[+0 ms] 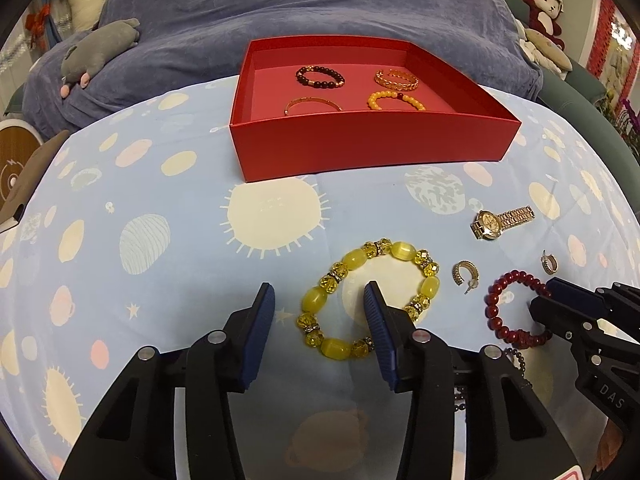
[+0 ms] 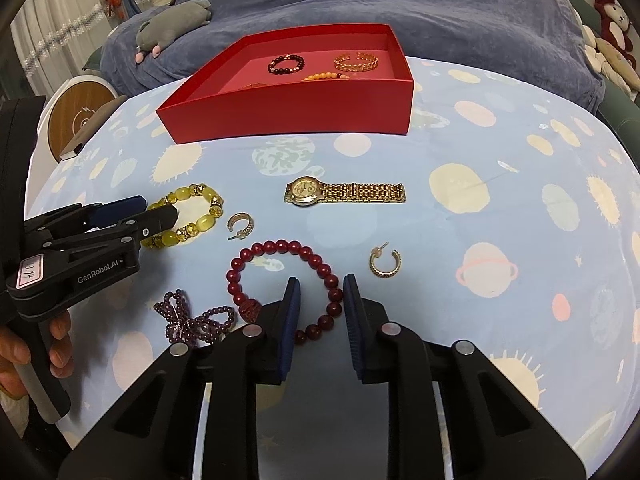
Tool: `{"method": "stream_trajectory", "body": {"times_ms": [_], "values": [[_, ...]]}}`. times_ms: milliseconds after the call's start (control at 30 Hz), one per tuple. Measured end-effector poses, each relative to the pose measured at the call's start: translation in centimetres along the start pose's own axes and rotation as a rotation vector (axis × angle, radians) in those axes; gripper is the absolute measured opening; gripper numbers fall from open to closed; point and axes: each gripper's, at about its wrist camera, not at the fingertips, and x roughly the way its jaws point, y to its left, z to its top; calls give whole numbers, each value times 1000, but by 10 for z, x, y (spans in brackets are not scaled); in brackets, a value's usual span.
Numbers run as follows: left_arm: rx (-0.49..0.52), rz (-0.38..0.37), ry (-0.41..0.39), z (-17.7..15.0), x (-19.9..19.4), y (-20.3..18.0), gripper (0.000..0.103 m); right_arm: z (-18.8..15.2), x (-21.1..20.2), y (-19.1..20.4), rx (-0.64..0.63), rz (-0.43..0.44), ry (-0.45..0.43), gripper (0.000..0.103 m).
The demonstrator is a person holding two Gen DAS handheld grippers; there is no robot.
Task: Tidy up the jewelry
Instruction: 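Grasp the yellow bead bracelet with the left tool while the right tool grasps the red bead bracelet, then carry both bracelets into the red box and open both tools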
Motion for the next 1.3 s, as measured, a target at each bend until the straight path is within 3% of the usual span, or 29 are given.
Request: {"method": "stream_trajectory", "body": {"times_ms": [167,367,633,1300], "values": [[-5,-1,-6,0,-1,3,21,0,1,-4,9,-9,0,11],[-11,-15,-3,1,-1,6,8,0,0,-6,18,-7,0,8],[-49,-85,20,2,-6,9,8,2,-4,-10,46,3,-9,8],[-44,-162,-72,27,-51,0,8,40,-41,-12,71,10,-138,7]]}}
